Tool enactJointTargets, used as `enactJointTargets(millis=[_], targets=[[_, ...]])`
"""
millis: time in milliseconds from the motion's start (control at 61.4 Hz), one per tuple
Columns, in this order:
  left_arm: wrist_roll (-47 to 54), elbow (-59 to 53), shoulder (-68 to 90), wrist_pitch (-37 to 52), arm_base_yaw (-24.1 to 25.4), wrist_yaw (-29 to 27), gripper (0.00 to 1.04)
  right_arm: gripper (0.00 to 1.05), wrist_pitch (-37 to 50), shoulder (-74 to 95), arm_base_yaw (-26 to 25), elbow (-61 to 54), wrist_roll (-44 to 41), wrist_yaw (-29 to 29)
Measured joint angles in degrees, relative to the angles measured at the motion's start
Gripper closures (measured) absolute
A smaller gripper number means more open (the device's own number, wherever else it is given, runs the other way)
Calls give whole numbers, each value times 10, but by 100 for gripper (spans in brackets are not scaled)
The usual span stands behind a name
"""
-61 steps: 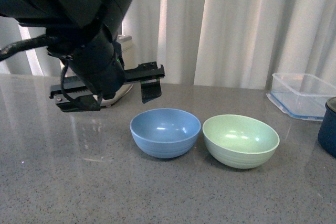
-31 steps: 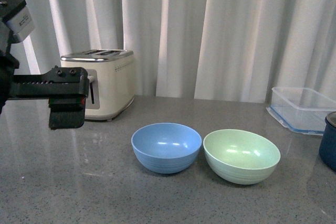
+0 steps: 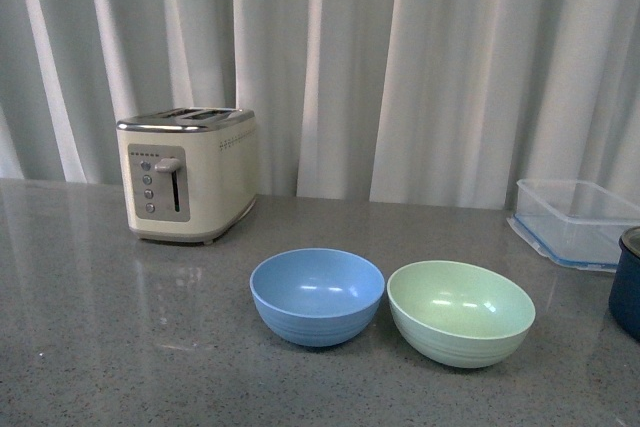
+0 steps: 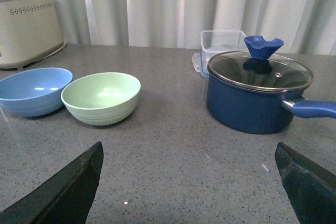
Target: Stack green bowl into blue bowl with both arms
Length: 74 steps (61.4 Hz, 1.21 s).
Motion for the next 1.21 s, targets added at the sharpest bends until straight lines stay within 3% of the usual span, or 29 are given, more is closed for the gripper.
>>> enactJointTargets(millis=[130, 407, 473, 554, 1206], targets=[[2, -45, -39, 1, 16, 21, 102, 10, 0, 0, 0, 0, 0, 0], [5, -115, -133, -18, 47, 49, 101, 10, 0, 0, 0, 0, 0, 0], [6, -128, -159, -32, 77, 90, 101, 10, 0, 0, 0, 0, 0, 0], [5, -141, -187, -47, 94, 91, 101, 10, 0, 0, 0, 0, 0, 0], [6, -185, -382, -180, 96, 95, 101, 10, 0, 0, 0, 0, 0, 0]])
